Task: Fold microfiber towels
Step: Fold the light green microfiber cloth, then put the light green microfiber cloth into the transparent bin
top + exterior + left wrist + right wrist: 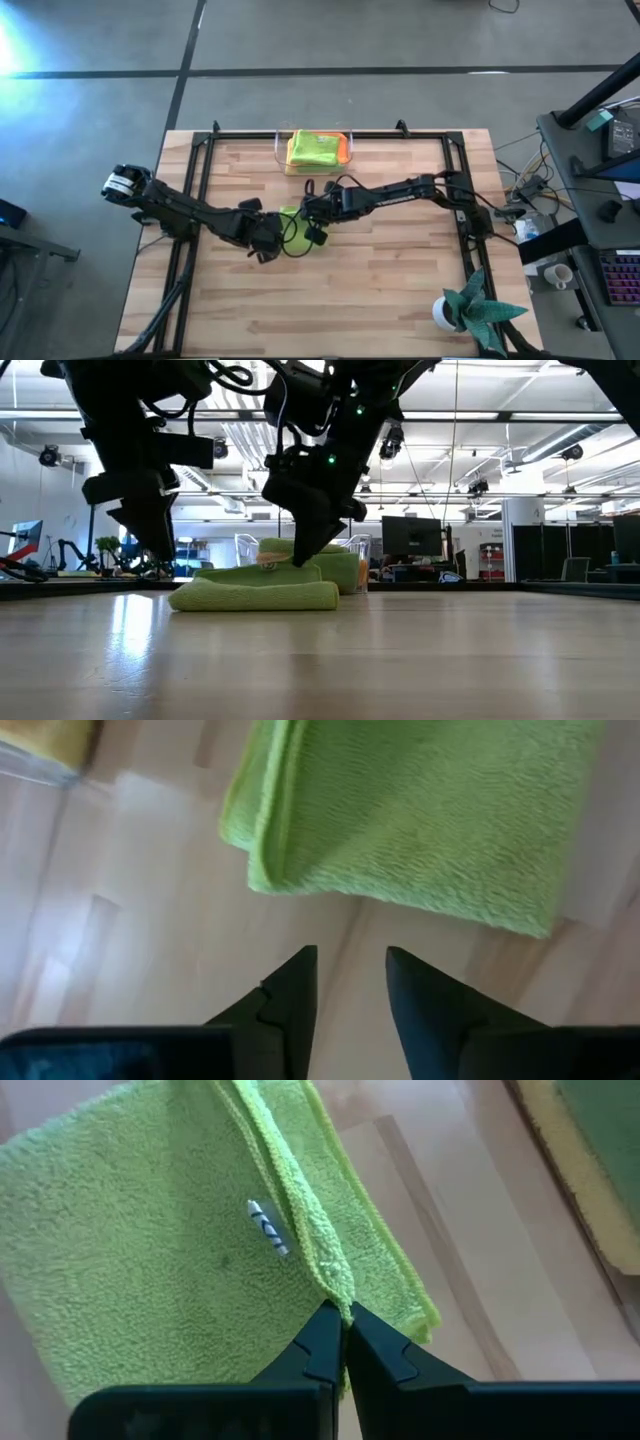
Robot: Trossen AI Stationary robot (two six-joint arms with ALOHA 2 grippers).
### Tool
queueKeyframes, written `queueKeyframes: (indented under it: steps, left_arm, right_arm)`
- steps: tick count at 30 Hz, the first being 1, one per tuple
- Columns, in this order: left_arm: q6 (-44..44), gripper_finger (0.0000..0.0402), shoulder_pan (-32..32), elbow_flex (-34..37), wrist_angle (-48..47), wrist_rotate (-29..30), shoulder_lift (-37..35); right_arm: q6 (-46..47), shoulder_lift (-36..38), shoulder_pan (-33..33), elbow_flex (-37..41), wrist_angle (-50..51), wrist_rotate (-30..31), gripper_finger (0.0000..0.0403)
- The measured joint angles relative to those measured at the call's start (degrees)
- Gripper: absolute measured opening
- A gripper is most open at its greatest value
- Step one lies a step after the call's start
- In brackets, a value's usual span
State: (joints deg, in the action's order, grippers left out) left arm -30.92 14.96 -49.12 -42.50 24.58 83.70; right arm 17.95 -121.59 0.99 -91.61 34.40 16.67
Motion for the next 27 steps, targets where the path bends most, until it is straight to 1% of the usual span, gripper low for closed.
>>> queueKeyframes:
  steps: [3,5,15,21,27]
  left_arm:
    - [0.0,0.0107,0.02,0.0,0.07,-0.94,0.0]
    - [0.0,0.0107,0.02,0.0,0.07,-1.09,0.0]
    - [0.12,0.0107,0.0,0.0,0.11,-1.0,-0.01]
    - [0.14,0.0107,0.0,0.0,0.1,-0.96,-0.02]
    - [0.37,0.0107,0.0,0.0,0.97,-0.92,-0.04]
  right_arm:
    - [-0.37,-0.22,0.07,0.0,-0.22,0.0,0.0014]
    - [-0.35,-0.28,0.09,0.0,-0.14,-0.03,0.0025]
    - [2.61,0.08,-0.97,0.0,1.84,-0.05,0.011]
    - [2.62,2.16,-1.04,-0.37,9.96,-0.44,0.0135]
    - [2.58,4.26,0.33,-0.08,21.18,-3.06,0.0138]
